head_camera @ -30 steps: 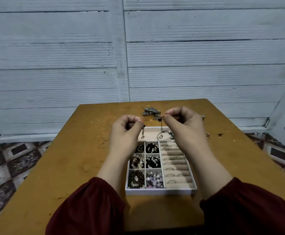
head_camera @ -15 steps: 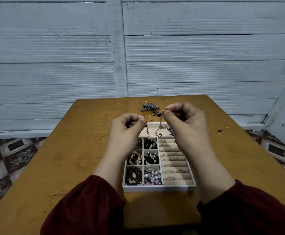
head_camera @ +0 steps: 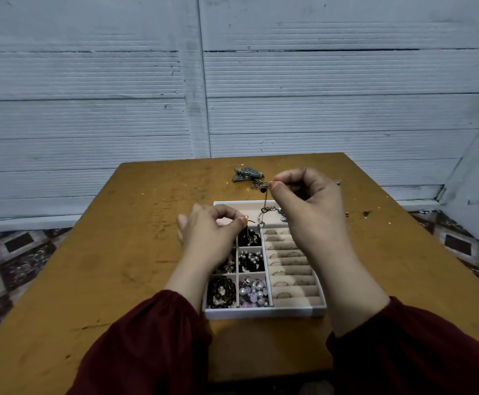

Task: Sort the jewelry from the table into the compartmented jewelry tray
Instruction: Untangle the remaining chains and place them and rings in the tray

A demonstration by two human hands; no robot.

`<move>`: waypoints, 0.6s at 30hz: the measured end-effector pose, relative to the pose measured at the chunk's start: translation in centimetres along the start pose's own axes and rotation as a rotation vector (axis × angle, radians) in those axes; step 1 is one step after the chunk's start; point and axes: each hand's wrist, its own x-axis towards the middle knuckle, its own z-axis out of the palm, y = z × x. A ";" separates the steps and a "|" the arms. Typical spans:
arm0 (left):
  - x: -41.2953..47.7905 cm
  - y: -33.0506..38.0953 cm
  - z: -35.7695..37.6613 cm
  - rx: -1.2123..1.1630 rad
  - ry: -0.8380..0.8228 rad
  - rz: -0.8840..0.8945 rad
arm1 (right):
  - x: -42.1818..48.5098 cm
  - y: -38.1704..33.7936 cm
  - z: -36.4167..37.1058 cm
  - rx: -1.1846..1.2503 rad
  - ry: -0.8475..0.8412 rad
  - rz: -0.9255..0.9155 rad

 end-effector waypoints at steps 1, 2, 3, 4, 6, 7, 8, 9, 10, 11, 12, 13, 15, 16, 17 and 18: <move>0.1 -0.1 0.0 0.048 -0.007 0.002 | 0.0 0.0 0.0 0.000 0.003 0.001; 0.1 -0.1 0.0 0.091 -0.019 0.005 | 0.0 0.0 -0.1 0.001 0.005 0.002; 0.1 -0.2 0.1 0.119 -0.029 0.010 | 0.1 0.0 -0.1 0.002 0.006 0.002; 0.1 -0.2 0.2 0.144 -0.036 0.020 | 0.1 0.0 -0.1 0.003 0.007 0.001; 0.0 -0.2 0.3 0.200 -0.036 0.050 | 0.1 0.0 -0.2 0.003 0.010 -0.002; -0.1 -0.2 0.4 0.231 -0.032 0.065 | 0.1 0.0 -0.2 0.002 0.010 -0.003; 0.0 -0.2 0.4 0.260 -0.028 0.081 | 0.1 0.0 -0.2 0.001 0.011 -0.003; 0.0 -0.2 0.5 0.289 -0.027 0.092 | 0.1 0.0 -0.2 0.000 0.011 -0.004; 0.0 -0.3 0.5 0.312 -0.028 0.104 | 0.0 -0.1 -0.2 -0.001 0.012 -0.003; 0.0 -0.3 0.6 0.328 -0.029 0.116 | 0.0 -0.1 -0.2 0.001 0.012 -0.003; -0.1 -0.3 0.7 0.341 -0.030 0.126 | 0.0 -0.1 -0.2 0.003 0.011 -0.002; -0.1 -0.4 0.7 0.356 -0.033 0.131 | 0.0 -0.2 -0.2 0.005 0.010 0.000; -0.1 -0.4 0.8 0.382 -0.041 0.139 | -0.1 -0.1 -0.1 0.007 0.006 0.006; -0.1 -0.5 0.8 0.391 -0.042 0.142 | -0.1 -0.1 -0.1 0.007 0.004 0.012; -0.1 -0.5 0.9 0.395 -0.044 0.143 | -0.1 -0.1 -0.1 0.005 0.001 0.016; -0.1 -0.5 0.8 0.396 -0.044 0.142 | -0.2 -0.1 0.0 0.003 -0.001 0.018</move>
